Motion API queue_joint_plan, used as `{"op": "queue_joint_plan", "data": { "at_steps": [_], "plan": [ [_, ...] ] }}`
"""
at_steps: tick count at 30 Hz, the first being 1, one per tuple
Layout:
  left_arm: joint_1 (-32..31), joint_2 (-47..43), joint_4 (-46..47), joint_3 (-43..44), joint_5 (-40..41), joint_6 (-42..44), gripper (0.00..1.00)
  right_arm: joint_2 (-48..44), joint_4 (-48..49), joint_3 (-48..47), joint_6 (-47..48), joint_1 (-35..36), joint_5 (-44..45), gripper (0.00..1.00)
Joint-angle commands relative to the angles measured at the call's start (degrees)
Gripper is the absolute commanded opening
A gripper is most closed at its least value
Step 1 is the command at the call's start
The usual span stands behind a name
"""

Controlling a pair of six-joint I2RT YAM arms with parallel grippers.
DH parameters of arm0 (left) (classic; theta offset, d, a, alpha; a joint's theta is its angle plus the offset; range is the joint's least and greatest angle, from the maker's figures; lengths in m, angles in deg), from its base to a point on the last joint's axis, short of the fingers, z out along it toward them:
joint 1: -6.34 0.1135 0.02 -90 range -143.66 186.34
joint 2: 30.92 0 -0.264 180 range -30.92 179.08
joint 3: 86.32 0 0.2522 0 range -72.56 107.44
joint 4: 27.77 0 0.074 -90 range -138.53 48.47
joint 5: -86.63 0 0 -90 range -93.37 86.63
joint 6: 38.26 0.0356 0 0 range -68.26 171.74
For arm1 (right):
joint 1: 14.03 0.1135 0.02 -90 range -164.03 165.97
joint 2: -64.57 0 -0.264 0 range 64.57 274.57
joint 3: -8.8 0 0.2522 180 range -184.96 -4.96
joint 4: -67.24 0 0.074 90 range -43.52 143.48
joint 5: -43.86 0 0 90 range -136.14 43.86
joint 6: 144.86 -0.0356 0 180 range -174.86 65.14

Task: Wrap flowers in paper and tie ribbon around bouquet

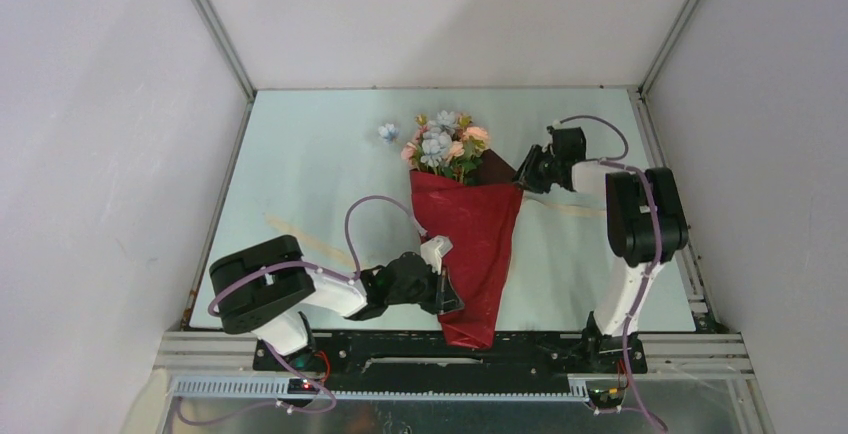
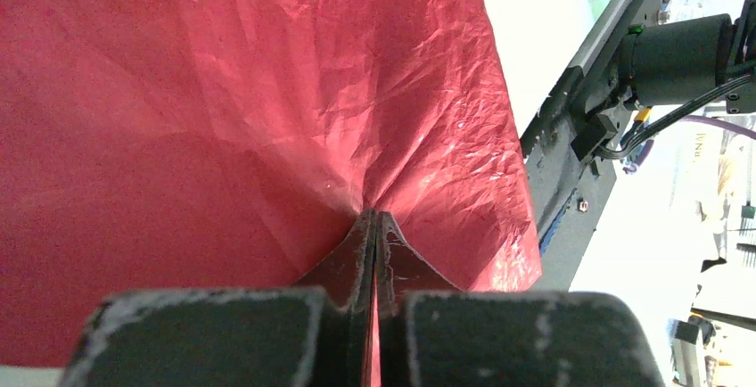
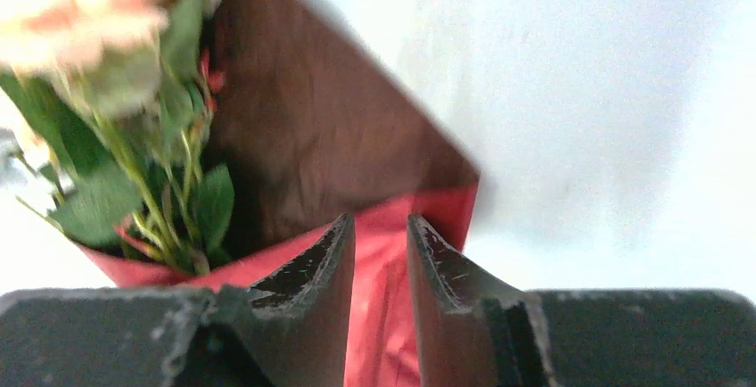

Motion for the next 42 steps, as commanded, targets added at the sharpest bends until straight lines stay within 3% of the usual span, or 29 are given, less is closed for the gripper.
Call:
{"op": "queue_joint_plan", "data": {
  "at_steps": [1, 7, 9, 10, 13, 14, 19, 23, 26, 29, 32, 36, 42],
  "plan": [
    [0.1, 2.1, -13.2, -2.8, 6.9, 0.8, 0.0, 7.4, -3.9, -10.3, 0.5, -3.0, -3.8, 0.3],
    [0.1, -2.3, -16.9, 1.1, 7.6, 2.1, 0.0, 6.3, -8.6, -19.6, 3.7, -3.5, 0.3, 0.31],
    [0.1, -5.0, -19.6, 4.1, 8.5, 3.6, 0.11, 1.6, -11.5, -20.0, 6.7, -3.3, 2.8, 0.39],
    [0.1, -7.0, -20.3, 5.0, 8.6, 4.6, 0.22, -2.0, -12.6, -19.9, 7.7, -2.8, 4.0, 0.47],
    [0.2, -11.3, -24.9, 9.8, 11.0, 7.0, 0.35, -9.5, -16.9, -16.5, 10.3, -1.6, 9.8, 0.61],
    [0.2, -13.5, -26.3, 12.0, 12.5, 8.0, 0.45, -13.2, -17.3, -13.3, 10.4, -1.2, 11.1, 0.66],
    [0.2, -22.9, -38.0, 16.2, 18.8, 8.5, 0.69, -26.6, -17.2, 0.6, 7.8, -0.8, 13.3, 0.74],
    [0.5, -34.7, -48.7, 15.2, 28.7, 2.5, 0.98, -40.8, -18.9, 11.4, 5.9, -0.5, 16.8, 0.75],
    [1.1, -41.5, -60.5, 12.9, 37.0, -4.1, 0.99, -48.3, -23.7, 17.2, 5.5, 0.3, 20.5, 0.75],
    [2.1, -51.0, -71.4, 10.0, 44.5, -16.9, 1.0, -55.0, -27.6, 21.2, 4.6, 3.0, 24.4, 0.75],
    [5.6, -58.3, -81.4, 5.0, 46.7, -25.9, 1.0, -57.8, -29.3, 24.4, 2.0, 7.6, 26.9, 0.72],
    [14.0, -66.0, -81.5, -1.4, 41.7, -28.7, 1.0, -55.5, -26.0, 27.2, -1.4, 17.1, 27.1, 0.64],
    [25.0, -61.2, -74.4, -6.7, 31.5, -27.3, 1.0, -47.7, -22.2, 27.7, -4.6, 22.4, 28.9, 0.59]
  ]
}}
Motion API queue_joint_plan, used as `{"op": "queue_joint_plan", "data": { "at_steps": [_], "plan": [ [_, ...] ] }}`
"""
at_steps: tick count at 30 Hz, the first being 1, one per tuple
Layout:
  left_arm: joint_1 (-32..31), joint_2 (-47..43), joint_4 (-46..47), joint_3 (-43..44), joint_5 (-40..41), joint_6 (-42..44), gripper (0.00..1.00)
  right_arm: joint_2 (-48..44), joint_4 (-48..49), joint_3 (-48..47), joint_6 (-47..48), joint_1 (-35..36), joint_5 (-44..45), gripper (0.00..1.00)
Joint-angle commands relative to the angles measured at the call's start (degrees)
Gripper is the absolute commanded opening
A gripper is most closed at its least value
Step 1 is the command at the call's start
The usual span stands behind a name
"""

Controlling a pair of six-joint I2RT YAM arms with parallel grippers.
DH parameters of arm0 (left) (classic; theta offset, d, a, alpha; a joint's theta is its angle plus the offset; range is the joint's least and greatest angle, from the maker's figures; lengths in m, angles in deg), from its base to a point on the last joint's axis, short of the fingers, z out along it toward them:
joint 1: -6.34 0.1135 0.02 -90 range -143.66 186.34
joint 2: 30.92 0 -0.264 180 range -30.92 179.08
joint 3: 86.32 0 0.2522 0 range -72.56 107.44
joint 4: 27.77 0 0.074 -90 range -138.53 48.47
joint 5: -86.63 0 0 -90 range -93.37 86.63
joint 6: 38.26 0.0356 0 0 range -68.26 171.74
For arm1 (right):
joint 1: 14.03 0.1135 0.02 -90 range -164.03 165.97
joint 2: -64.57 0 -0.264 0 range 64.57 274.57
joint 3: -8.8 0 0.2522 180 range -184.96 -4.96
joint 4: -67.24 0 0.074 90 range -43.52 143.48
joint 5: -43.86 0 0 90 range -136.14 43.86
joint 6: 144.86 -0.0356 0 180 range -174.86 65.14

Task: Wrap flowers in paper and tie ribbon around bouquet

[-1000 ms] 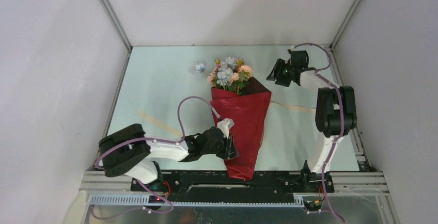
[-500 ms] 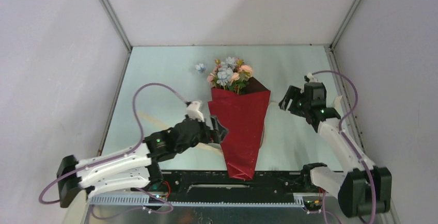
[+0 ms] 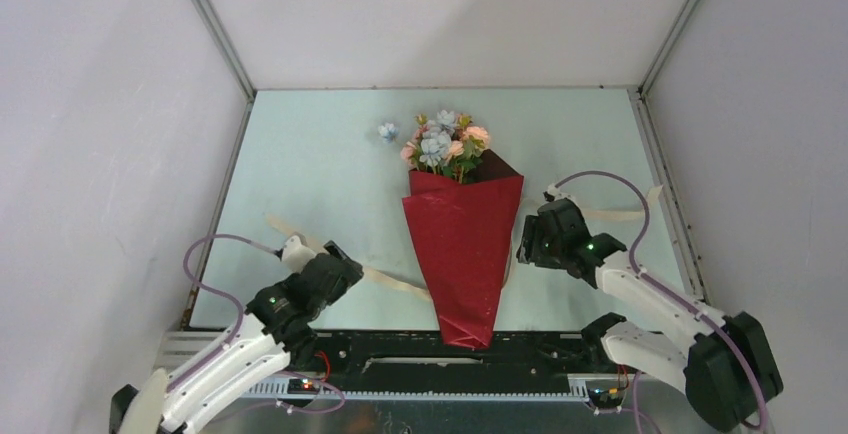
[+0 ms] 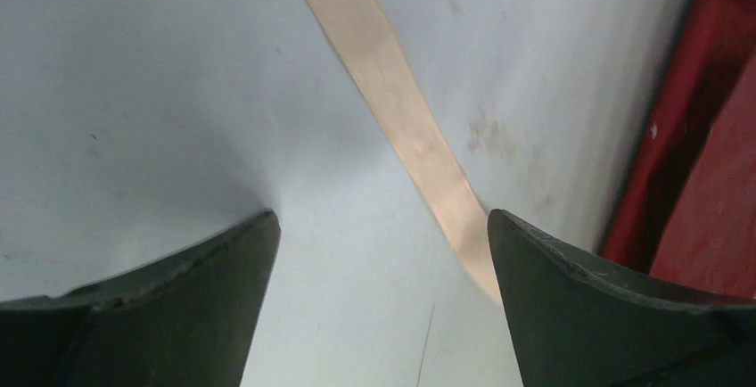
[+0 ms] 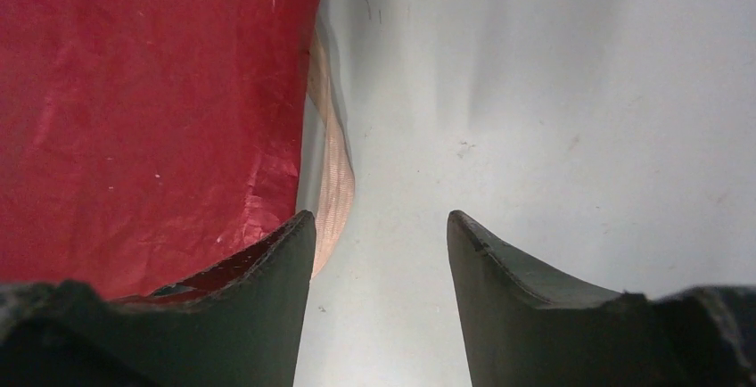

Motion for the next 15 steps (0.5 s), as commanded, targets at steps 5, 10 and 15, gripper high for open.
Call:
{"op": "queue_joint_plan", "data": {
  "at_steps": [5, 10, 15],
  "plan": [
    [6.7, 17.6, 14.1, -0.4, -10.0, -1.8, 0.98, 3.8, 5.9, 0.9, -4.3, 2.9, 3.5, 0.59],
    [6.7, 30.7, 22.0, 2.5, -14.3, -0.4, 0.95, 1.6, 7.1, 2.0, -4.1, 2.4, 3.8, 0.58],
    [6.7, 41.6, 34.8, 1.5, -15.7, -1.1, 0.9, -1.0, 6.9, 2.0, -3.1, 0.7, 3.6, 0.58]
  ]
}}
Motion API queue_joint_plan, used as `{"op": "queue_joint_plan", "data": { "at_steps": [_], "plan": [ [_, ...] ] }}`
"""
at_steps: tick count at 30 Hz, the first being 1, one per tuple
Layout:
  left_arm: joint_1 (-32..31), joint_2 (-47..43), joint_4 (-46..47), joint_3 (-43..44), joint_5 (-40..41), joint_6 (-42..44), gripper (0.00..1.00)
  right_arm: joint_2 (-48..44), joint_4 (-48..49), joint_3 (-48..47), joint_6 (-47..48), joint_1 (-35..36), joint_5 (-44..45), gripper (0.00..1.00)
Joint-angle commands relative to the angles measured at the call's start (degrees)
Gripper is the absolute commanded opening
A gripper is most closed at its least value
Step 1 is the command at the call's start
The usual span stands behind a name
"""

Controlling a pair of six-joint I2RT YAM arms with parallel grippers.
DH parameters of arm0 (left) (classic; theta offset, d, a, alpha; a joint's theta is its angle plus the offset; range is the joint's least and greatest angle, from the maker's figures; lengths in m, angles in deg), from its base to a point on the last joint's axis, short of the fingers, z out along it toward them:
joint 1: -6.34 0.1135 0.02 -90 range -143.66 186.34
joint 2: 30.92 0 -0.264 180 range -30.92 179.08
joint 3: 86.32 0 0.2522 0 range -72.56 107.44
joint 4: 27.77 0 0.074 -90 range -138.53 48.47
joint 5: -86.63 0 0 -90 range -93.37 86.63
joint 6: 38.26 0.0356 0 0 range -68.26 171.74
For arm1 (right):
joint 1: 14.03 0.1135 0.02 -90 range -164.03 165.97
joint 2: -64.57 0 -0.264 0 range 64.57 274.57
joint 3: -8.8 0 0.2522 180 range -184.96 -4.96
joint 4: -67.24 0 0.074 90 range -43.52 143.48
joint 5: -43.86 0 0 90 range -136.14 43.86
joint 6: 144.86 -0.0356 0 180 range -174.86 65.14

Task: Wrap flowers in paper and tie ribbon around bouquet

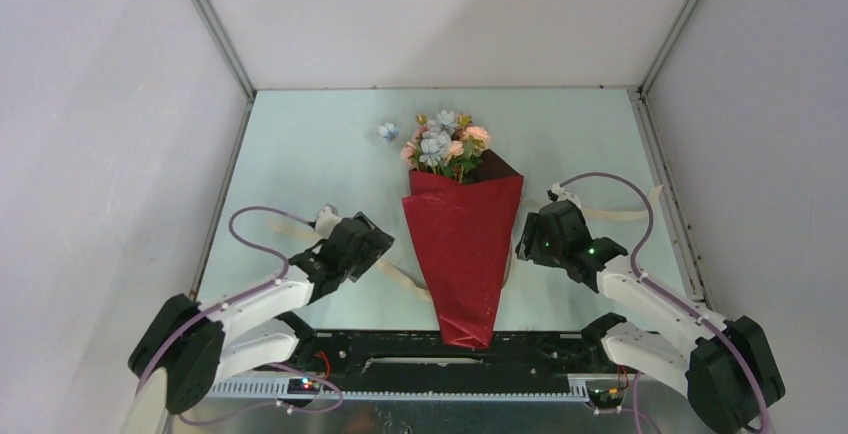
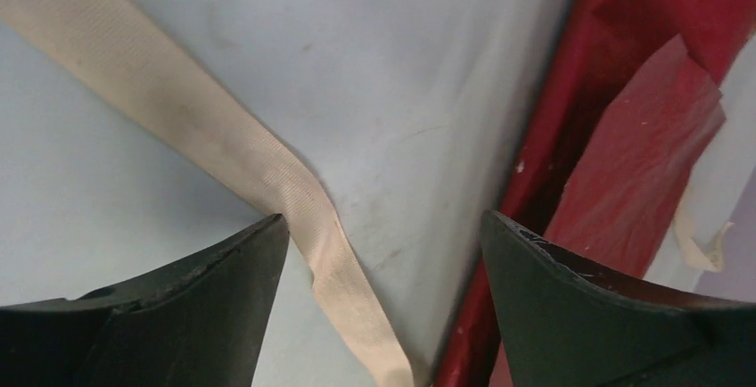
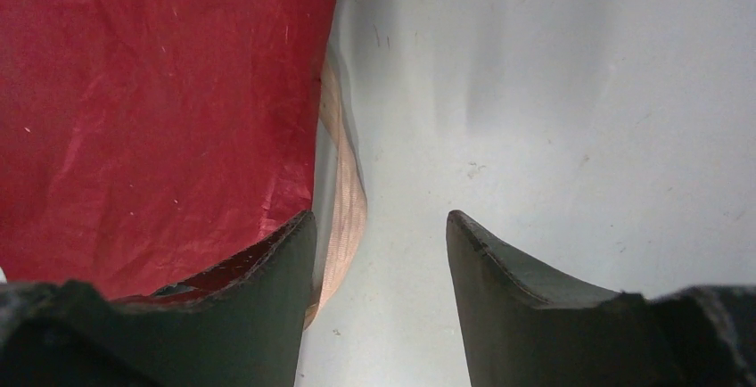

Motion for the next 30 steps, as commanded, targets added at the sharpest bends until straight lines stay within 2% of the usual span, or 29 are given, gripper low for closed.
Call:
{"op": "queue_joint_plan", "data": {
  "at_steps": [1, 5, 9, 11, 18, 20, 21, 25, 30],
  "plan": [
    [0.2, 8.8, 7.8, -3.0, -4.2, -0.3, 0.89, -2.9, 2.1, 0.2, 0.3, -1.3, 1.7, 0.58],
    [0.2, 17.1, 13.0, 0.7, -2.2, 0.2, 0.82, -6.0, 2.2, 1.2, 0.4, -3.0, 1.9, 0.58],
    [0.2, 24.8, 9.7, 6.8, -1.8, 1.8, 0.63, -8.2, 1.6, 2.1, 0.8, -5.1, 1.7, 0.58],
    [0.2, 27.9, 7.8, 8.6, -1.9, 1.6, 0.5, -9.0, 1.3, 2.3, 0.9, -6.2, 1.5, 0.58],
    [0.3, 34.4, 4.0, 11.3, -2.5, 1.4, 0.31, -10.7, 0.9, 2.8, 1.3, -7.8, 1.1, 0.58],
    [0.3, 35.6, 2.6, 12.5, -2.2, 2.2, 0.15, -10.6, 1.0, 2.8, 1.4, -8.0, 1.0, 0.58],
    [0.3, 36.1, 1.9, 13.0, -1.9, 3.0, 0.04, -10.6, 1.0, 2.8, 1.4, -8.2, 1.0, 0.58],
    [0.3, 33.6, -2.5, 15.4, 1.2, 6.0, 0.0, -10.5, 1.3, 2.9, 1.7, -8.6, 1.1, 0.58],
    [1.2, 19.1, -10.4, 17.3, 11.4, 8.8, 0.0, -9.9, 1.9, 2.9, 2.2, -9.7, 1.2, 0.61]
  ]
}}
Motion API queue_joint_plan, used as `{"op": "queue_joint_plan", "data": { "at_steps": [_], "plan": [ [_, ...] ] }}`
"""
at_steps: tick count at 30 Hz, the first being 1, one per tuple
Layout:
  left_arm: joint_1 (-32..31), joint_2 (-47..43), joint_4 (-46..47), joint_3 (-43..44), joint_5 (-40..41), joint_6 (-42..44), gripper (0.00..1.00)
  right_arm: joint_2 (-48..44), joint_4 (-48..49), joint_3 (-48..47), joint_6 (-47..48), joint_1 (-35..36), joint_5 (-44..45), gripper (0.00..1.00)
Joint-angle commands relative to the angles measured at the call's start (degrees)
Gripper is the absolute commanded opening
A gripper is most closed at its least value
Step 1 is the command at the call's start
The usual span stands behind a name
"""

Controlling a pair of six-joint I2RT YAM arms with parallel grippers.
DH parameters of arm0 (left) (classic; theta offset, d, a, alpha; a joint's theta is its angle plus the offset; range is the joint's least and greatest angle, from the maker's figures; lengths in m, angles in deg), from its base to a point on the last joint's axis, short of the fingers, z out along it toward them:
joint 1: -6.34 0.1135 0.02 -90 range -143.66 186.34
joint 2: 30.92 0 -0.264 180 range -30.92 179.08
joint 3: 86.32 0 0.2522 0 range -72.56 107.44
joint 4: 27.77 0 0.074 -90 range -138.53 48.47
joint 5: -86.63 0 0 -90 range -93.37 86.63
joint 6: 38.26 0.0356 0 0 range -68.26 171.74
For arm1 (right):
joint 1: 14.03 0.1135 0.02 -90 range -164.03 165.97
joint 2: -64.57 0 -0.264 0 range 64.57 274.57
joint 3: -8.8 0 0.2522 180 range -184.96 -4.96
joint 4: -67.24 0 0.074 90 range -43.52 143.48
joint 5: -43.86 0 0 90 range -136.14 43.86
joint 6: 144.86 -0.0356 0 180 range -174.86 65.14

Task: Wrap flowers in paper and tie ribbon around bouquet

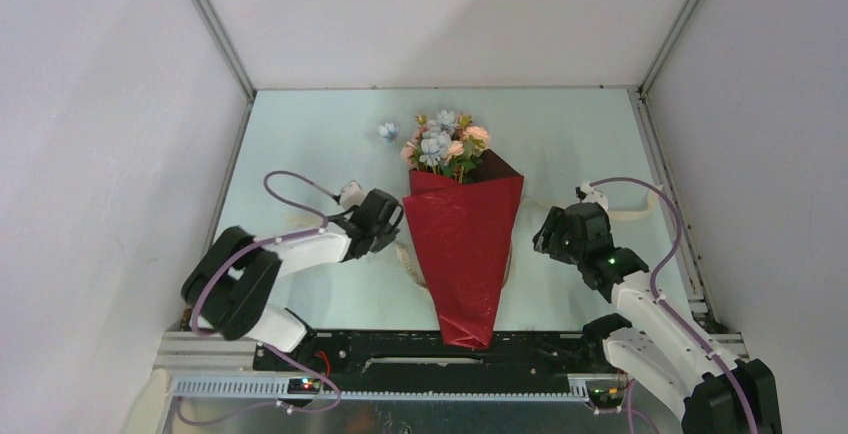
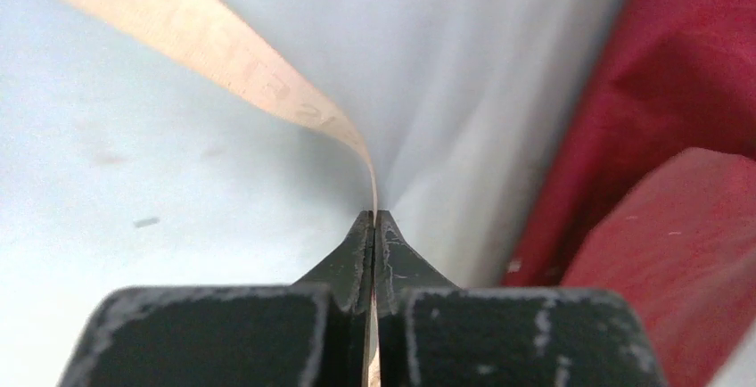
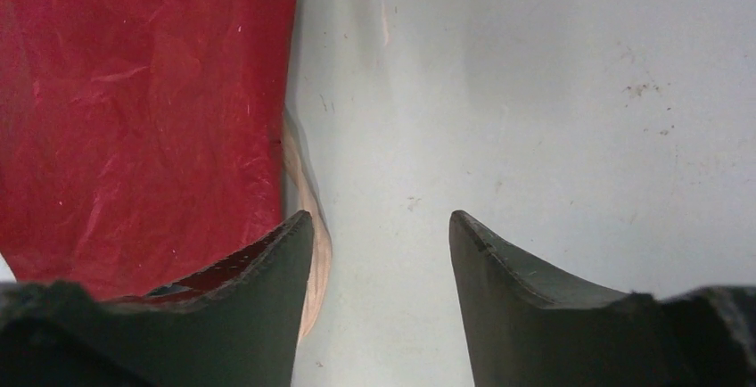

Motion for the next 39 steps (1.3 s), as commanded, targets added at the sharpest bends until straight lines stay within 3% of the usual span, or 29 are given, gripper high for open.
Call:
{"op": "queue_joint_plan", "data": {
  "at_steps": [1, 6, 10, 12, 19, 26, 34, 39],
  "plan": [
    [1.1, -10.5, -18.6, -0.1, 12.1, 5.4, 0.0, 0.2, 2.1, 0.1, 1.4, -1.1, 0.6, 0.64],
    [5.8, -24.5, -16.9, -1.4, 17.7, 9.9, 0.0, 3.0, 5.0, -0.4, 2.2, -5.0, -1.1, 0.74],
    [10.2, -28.3, -13.3, -1.2, 17.6, 13.2, 0.0, 6.3, 8.8, -0.9, 2.0, -10.8, -5.3, 0.9],
    [11.6, -28.7, -11.8, -0.2, 16.8, 14.7, 0.0, 9.0, 10.6, -2.0, 1.5, -13.6, -6.2, 0.93],
    [13.9, -26.4, -4.7, 4.6, 16.1, 20.1, 0.0, 26.6, 10.2, -11.3, 0.4, -18.5, -5.1, 0.92],
    [15.5, -23.0, 6.5, 7.4, 10.9, 27.1, 0.0, 38.0, 9.3, -17.9, -1.6, -21.4, -2.1, 0.91],
    [16.5, -15.3, 7.0, 16.0, 8.8, 30.0, 0.0, 43.7, 7.2, -20.7, -1.8, -24.6, -3.2, 0.89],
    [17.2, -16.3, 8.4, 16.5, 8.3, 31.3, 0.0, 45.3, 6.5, -22.8, -2.0, -25.1, -3.3, 0.81]
  ]
}}
